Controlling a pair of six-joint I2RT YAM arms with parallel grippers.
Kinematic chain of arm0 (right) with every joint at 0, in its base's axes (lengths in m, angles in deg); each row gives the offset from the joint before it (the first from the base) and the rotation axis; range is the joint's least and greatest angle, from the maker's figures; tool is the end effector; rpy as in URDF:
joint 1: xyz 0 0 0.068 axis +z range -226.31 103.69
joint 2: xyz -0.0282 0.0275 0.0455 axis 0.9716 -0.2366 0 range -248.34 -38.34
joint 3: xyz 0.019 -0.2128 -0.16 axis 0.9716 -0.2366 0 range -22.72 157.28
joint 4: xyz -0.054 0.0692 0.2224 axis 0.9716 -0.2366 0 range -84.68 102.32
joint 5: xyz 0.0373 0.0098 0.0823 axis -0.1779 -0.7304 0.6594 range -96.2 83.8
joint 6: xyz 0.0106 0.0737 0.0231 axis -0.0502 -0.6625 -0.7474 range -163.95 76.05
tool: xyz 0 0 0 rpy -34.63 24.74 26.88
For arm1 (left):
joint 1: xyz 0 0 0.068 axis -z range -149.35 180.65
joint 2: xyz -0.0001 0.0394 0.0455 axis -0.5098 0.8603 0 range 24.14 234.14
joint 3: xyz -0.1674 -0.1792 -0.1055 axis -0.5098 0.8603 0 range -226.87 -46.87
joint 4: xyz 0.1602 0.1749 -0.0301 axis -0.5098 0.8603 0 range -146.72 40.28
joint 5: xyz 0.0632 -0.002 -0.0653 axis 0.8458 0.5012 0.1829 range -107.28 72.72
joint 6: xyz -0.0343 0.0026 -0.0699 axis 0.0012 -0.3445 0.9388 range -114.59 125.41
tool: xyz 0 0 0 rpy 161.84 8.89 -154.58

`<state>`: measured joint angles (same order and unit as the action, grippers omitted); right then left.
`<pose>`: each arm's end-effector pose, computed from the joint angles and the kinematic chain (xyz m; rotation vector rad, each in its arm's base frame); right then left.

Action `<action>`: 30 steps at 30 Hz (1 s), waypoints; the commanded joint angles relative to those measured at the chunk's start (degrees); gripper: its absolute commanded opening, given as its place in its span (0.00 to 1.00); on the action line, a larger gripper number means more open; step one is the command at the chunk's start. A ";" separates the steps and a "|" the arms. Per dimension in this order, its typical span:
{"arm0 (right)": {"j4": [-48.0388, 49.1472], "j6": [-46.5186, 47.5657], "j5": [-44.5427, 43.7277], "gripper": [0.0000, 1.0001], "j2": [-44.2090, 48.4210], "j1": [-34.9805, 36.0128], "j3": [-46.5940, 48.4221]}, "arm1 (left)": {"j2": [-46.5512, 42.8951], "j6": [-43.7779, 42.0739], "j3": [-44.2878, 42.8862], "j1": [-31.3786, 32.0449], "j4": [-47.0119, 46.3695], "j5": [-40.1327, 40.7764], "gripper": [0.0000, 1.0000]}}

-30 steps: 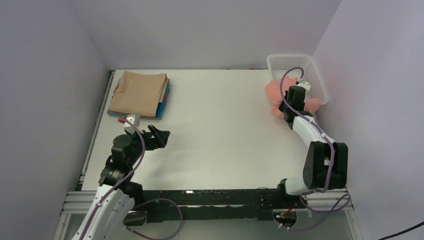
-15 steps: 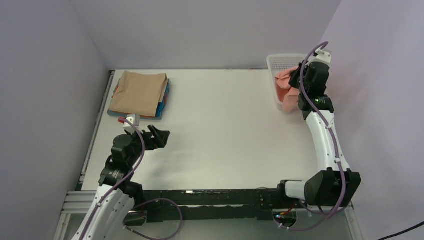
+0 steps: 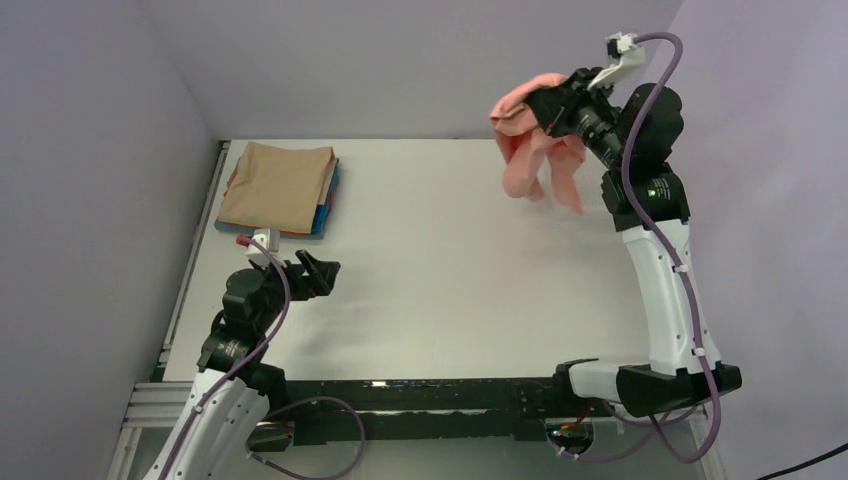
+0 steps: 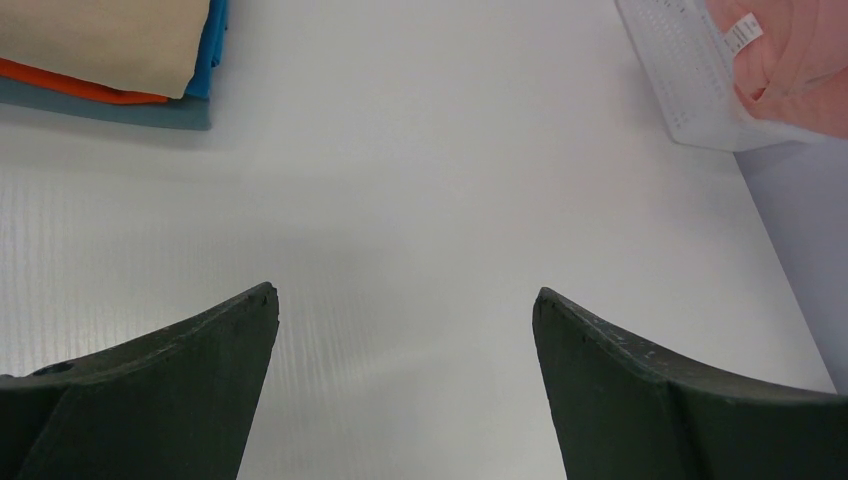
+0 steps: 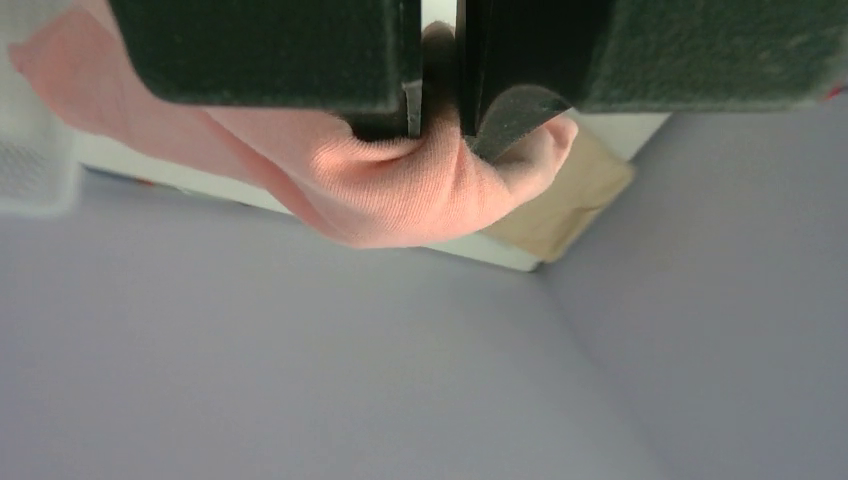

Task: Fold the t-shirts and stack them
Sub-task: Move the tshirt to the center of the board

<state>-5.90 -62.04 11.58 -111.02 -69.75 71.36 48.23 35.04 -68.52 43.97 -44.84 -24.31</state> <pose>0.2603 0.0504 0.5038 -0.0978 1.5428 0.5774 0.1378 -0.0411 0.2346 -0.1764 1.8582 -0.6366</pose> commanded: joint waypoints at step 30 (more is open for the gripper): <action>-9.45 -8.36 -40.61 1.00 12.83 13.91 -45.84 | 14.92 8.33 2.02 0.82 -4.89 -11.20 0.99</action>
<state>-14.10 -66.04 -19.54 -102.85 -55.82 25.11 60.08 41.45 -68.33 44.00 -41.76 -25.40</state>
